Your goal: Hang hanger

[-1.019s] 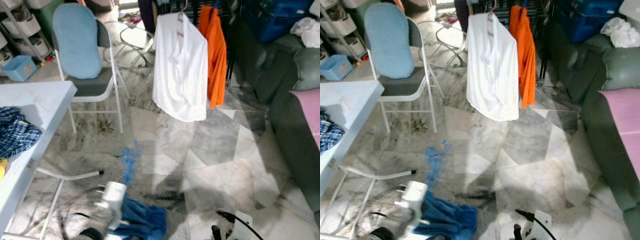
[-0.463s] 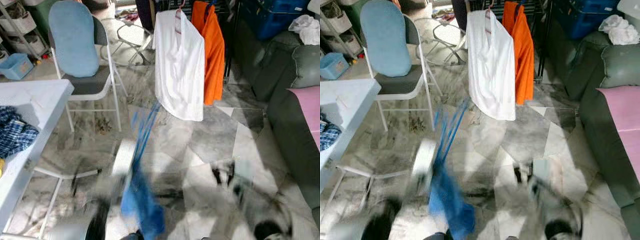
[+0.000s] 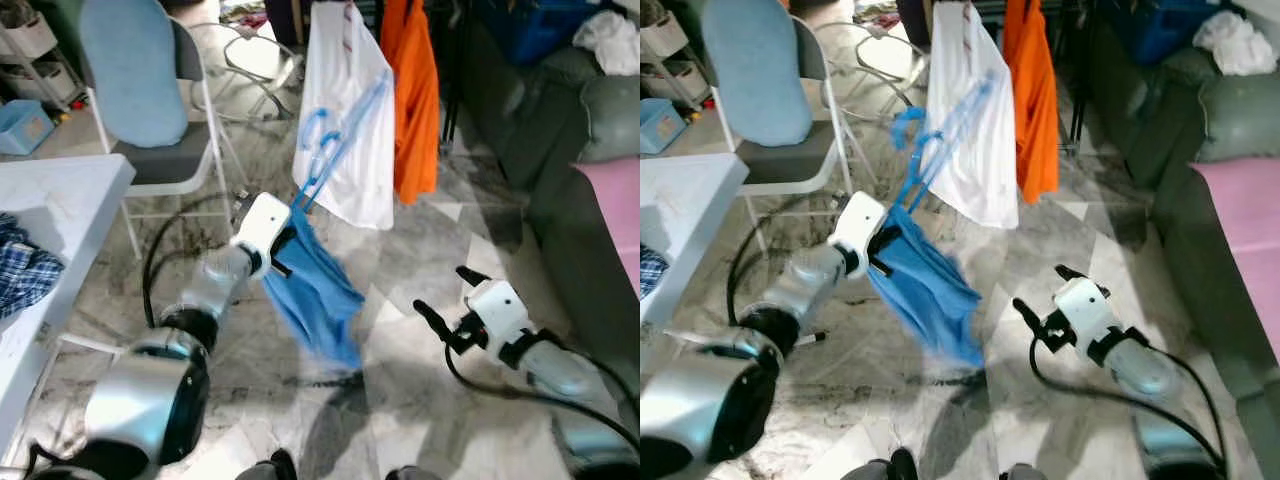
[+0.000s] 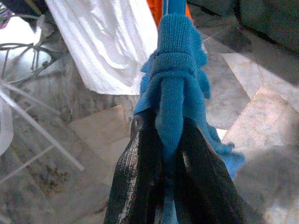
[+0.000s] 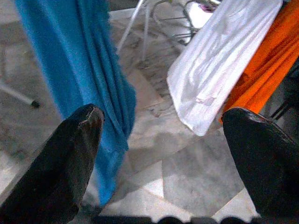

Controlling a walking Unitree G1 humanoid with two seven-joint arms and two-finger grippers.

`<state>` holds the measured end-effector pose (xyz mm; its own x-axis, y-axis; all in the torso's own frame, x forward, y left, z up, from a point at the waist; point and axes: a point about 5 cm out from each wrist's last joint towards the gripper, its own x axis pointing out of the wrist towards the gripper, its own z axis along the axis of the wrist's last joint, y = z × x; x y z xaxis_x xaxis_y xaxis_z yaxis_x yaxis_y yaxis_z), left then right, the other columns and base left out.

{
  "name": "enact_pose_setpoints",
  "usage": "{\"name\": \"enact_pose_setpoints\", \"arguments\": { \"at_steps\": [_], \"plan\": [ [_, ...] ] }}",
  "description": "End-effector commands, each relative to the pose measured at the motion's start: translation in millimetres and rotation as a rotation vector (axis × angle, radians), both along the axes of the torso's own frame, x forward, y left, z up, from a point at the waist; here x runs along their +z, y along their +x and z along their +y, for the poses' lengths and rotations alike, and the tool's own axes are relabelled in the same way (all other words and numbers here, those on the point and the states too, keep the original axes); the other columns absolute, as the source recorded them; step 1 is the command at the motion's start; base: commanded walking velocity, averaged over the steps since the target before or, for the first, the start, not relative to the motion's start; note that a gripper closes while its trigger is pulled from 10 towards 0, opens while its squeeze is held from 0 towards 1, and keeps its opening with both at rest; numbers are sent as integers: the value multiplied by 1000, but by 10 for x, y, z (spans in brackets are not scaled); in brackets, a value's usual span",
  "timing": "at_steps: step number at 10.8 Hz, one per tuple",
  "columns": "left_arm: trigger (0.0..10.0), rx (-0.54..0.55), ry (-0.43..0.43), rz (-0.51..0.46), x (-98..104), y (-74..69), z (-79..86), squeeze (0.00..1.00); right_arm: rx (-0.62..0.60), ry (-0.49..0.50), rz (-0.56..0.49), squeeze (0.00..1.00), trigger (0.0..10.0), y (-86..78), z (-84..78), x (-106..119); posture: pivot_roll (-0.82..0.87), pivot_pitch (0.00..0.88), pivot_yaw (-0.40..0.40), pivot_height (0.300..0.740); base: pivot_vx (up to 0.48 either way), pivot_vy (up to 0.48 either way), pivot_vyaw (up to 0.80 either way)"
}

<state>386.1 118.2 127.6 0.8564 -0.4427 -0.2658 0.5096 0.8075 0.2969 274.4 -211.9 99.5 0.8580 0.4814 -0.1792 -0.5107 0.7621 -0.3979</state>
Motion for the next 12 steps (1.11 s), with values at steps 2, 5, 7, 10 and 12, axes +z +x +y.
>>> {"name": "enact_pose_setpoints", "arguments": {
  "at_steps": [2, 5, 7, 10, 12],
  "plan": [
    [10000, -86, 64, -40, 170, 57, -36, 0, -8, 65, 54, 0, 10000, -83, 79, -76, -310, 183, 147, 740, 0, 0, 0],
    [10000, -384, 174, -217, 473, 33, -242, 0, -141, 334, 5, 0, 10000, -104, 226, -40, -312, 201, 159, 740, 0, 0, 0],
    [10000, -459, 173, -214, 443, -15, -268, 0, -241, 550, -14, 0, 10000, 30, 223, 43, -293, 204, 160, 740, 0, 0, 0],
    [10000, -668, 121, -326, 544, -147, -440, 0, -278, 739, -33, 0, 10000, 213, 242, 236, -259, 216, 151, 740, 0, 0, 0],
    [10000, -780, 86, -349, 536, -240, -561, 0, -217, 764, -13, 0, 10000, 282, 348, 317, -259, 220, 150, 740, 0, 0, 0]
  ]
}}
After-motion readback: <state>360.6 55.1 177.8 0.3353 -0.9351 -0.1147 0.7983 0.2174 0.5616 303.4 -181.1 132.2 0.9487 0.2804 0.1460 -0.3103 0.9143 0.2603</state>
